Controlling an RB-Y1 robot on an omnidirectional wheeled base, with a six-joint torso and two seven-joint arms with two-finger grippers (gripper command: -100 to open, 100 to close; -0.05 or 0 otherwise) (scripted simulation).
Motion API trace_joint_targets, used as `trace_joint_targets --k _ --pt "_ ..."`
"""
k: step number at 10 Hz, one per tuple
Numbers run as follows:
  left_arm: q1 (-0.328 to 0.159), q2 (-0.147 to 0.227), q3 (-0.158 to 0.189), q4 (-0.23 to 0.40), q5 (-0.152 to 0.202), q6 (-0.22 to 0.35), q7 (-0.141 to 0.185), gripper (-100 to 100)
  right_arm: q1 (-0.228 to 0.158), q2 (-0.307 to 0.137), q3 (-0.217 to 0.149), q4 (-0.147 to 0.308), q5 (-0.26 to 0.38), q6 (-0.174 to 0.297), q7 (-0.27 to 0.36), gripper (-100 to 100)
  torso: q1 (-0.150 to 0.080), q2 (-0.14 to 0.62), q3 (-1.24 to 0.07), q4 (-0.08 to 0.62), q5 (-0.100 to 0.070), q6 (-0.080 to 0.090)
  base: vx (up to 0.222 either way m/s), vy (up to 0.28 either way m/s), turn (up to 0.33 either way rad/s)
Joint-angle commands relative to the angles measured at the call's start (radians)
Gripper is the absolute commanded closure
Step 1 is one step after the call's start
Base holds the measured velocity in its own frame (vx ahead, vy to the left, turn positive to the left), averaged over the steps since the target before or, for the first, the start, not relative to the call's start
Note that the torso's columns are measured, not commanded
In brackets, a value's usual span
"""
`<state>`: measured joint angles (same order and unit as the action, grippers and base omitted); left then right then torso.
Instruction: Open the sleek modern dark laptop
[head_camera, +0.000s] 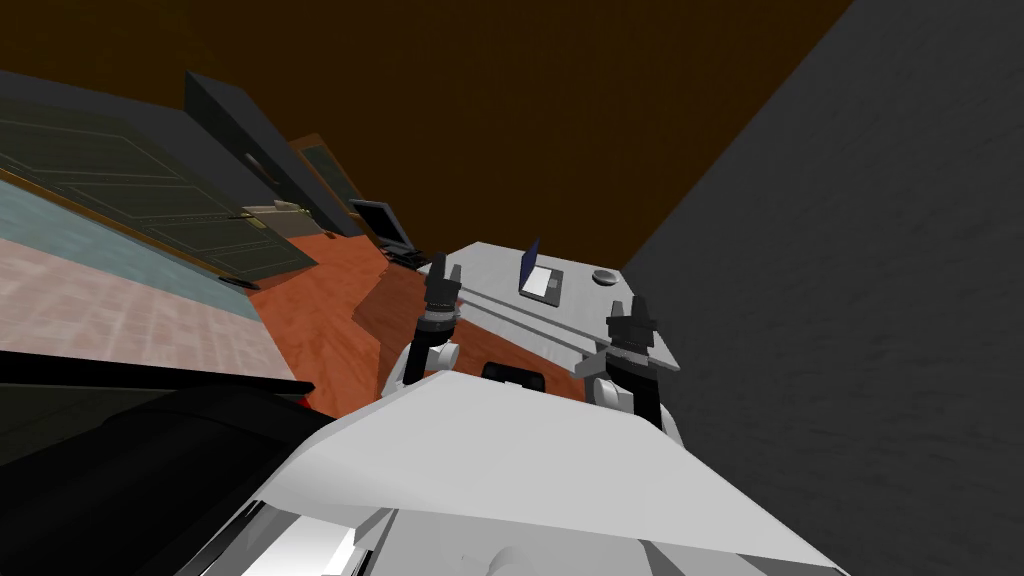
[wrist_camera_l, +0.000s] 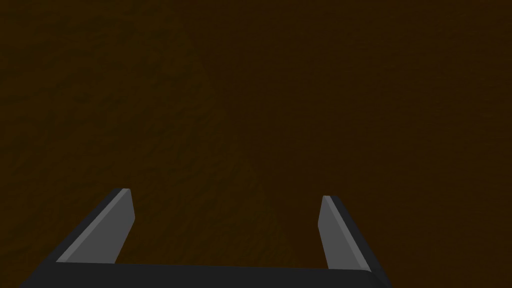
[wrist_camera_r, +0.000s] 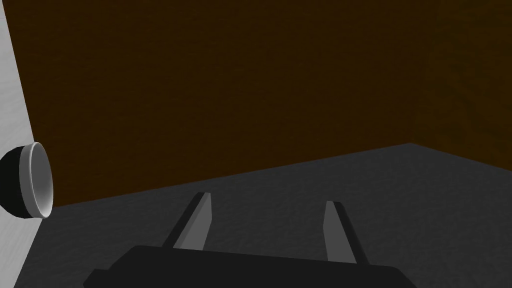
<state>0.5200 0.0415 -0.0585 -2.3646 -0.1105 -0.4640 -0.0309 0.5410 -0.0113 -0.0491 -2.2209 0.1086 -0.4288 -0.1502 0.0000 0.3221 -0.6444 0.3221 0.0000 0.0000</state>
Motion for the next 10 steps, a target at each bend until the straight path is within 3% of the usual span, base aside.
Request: trace_joint_targets --k 1,4,5,7,10 --pt "0.0 0.0 0.0 0.0 0.0 0.0 0.0 0 0.0 0.0 0.0 0.0 0.0 0.0 0.0 0 0.0 0.074 -0.147 0.074 0.0 0.0 0.0 0.0 0.0" --pt "0.0 0.0 0.0 0.0 0.0 0.0 0.0 0 0.0 0.0 0.0 0.0 0.0 0.0 0.0 0 0.0 0.296 -0.59 0.295 0.0 0.0 0.0 0.0 0.0" --pt "0.0 0.0 0.0 0.0 0.0 0.0 0.0 0 0.006 -0.033 -0.008 0.001 0.008 0.006 0.004 -100 0.0 0.369 -0.738 0.369 0.0 0.0 0.009 0.024 0.009" --pt "0.0 0.0 0.0 0.0 0.0 0.0 0.0 0 0.02 -0.083 -0.027 0.003 0.027 0.018 0.014 -100 0.002 0.412 -0.827 0.412 0.001 0.0 0.02 0.064 0.012" --pt "0.0 0.0 0.0 0.0 0.0 0.0 0.0 0 0.052 -0.157 -0.072 0.006 0.074 0.048 0.037 -100 0.001 0.415 -0.832 0.416 0.0 0.0 0.036 0.091 0.009"
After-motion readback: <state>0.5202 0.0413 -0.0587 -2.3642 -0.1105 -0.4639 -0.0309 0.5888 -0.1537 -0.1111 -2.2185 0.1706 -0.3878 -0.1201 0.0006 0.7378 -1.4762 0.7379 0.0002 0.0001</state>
